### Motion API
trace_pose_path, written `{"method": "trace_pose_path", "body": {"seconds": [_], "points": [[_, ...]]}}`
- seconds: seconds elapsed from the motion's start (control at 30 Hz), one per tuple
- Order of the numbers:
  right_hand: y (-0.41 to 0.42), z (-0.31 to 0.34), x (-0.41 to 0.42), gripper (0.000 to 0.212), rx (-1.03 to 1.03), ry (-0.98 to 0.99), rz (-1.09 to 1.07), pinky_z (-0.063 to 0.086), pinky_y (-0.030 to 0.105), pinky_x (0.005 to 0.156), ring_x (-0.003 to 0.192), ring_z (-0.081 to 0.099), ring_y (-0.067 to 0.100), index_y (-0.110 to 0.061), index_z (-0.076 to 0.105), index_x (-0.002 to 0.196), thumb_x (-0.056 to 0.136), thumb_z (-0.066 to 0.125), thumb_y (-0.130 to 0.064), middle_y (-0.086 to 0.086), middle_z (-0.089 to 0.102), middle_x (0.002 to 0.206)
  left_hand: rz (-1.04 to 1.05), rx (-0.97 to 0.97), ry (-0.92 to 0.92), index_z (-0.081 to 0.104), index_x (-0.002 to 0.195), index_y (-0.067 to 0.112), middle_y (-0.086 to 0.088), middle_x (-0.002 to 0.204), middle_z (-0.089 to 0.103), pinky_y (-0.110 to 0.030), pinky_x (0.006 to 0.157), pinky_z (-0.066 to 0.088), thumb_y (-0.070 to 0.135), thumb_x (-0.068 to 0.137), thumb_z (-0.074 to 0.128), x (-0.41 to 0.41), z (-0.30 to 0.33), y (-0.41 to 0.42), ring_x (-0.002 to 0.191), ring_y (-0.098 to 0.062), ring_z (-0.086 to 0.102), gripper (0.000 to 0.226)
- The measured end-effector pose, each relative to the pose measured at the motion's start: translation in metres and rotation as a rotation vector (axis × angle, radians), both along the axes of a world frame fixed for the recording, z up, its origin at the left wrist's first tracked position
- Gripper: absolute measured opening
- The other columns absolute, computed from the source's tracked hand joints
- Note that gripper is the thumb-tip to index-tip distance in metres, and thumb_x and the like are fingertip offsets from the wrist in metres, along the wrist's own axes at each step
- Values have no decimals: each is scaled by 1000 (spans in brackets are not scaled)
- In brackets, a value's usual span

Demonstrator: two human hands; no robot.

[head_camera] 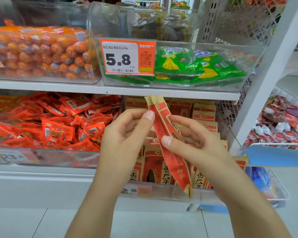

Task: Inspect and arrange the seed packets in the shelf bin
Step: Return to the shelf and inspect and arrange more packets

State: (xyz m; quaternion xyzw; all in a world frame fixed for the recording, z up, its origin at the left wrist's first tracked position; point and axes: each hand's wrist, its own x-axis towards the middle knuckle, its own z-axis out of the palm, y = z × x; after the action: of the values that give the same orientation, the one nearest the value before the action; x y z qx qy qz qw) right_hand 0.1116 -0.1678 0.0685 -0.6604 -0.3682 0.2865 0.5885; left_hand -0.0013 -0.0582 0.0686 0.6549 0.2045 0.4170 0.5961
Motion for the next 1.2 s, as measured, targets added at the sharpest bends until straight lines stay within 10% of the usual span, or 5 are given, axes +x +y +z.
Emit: {"method": "trace_pose_path", "body": {"seconds": [0.57, 0.73, 1.03, 1.2], "points": [[6, -1, -1, 62, -93, 65, 106, 51, 11, 66, 94, 63, -12, -57, 61, 111, 53, 85, -58, -29, 68, 100, 5, -13, 49, 69, 90, 14, -3, 82, 75, -25, 66, 59, 18, 96, 55, -5, -3, 7, 73, -15, 72, 16], [1, 0, 3, 71, -81, 117, 69, 49, 43, 98, 117, 61, 18, -56, 61, 115, 47, 78, -62, 0, 62, 128, -21, 5, 20, 70, 87, 21, 3, 81, 75, -20, 61, 55, 24, 92, 57, -4, 0, 3, 68, -10, 71, 14], [0, 6, 6, 105, 78, 182, -256, 52, 33, 87, 100, 70, 10, -35, 43, 141, 46, 81, -62, -2, 69, 117, -431, 52, 316, 61, 117, 41, 25, 114, 67, -15, 79, 53, 41, 77, 69, -2, -11, -1, 103, 3, 66, 41], [7, 4, -2, 118, 47, 120, -337, 49, 12, 63, 93, 66, -2, -37, 33, 145, 37, 73, -64, -13, 62, 114, -113, 376, 410, 56, 114, 47, 25, 97, 69, -35, 78, 56, 57, 74, 62, 8, -18, -18, 90, 2, 66, 41]]}}
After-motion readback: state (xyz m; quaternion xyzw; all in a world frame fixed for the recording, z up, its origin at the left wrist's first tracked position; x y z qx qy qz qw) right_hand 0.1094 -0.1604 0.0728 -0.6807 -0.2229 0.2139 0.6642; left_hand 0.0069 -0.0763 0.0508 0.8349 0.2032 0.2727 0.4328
